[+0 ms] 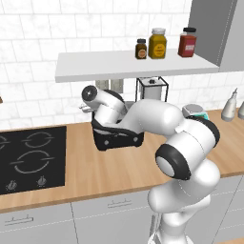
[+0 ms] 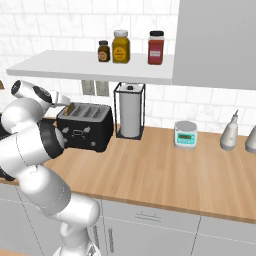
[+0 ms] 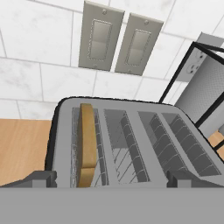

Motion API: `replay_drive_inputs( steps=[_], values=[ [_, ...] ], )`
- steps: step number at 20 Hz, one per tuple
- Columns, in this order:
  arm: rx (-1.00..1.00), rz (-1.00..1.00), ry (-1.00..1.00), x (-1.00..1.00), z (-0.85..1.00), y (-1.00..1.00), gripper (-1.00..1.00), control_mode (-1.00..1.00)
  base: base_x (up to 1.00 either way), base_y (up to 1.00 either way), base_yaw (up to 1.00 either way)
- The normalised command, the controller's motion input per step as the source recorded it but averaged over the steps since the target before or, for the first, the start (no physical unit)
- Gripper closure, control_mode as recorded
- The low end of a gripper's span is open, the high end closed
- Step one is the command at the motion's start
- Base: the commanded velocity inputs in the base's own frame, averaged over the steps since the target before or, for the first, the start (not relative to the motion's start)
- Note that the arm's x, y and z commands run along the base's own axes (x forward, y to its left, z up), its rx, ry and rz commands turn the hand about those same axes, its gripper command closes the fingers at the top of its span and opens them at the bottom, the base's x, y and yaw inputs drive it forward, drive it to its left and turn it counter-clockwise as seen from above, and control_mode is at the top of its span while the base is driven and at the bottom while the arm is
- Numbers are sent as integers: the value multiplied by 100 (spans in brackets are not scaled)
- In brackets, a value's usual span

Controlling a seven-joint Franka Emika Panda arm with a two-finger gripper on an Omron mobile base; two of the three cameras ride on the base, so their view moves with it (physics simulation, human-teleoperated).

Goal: Start the toaster. Once the lever pops up, take the bread to the plate on the dining counter.

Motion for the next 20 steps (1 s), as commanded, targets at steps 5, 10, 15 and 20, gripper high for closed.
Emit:
replay_drive_inputs(
  steps=[5, 10, 15, 20],
  values=[
    [0, 0, 0, 0, 0, 0, -100, -100, 0, 0, 0],
    [0, 0, 0, 0, 0, 0, -100, -100, 0, 0, 0],
    [0, 0, 0, 0, 0, 0, -100, -100, 0, 0, 0],
    [0, 0, 0, 0, 0, 0, -100, -100, 0, 0, 0]
  ],
)
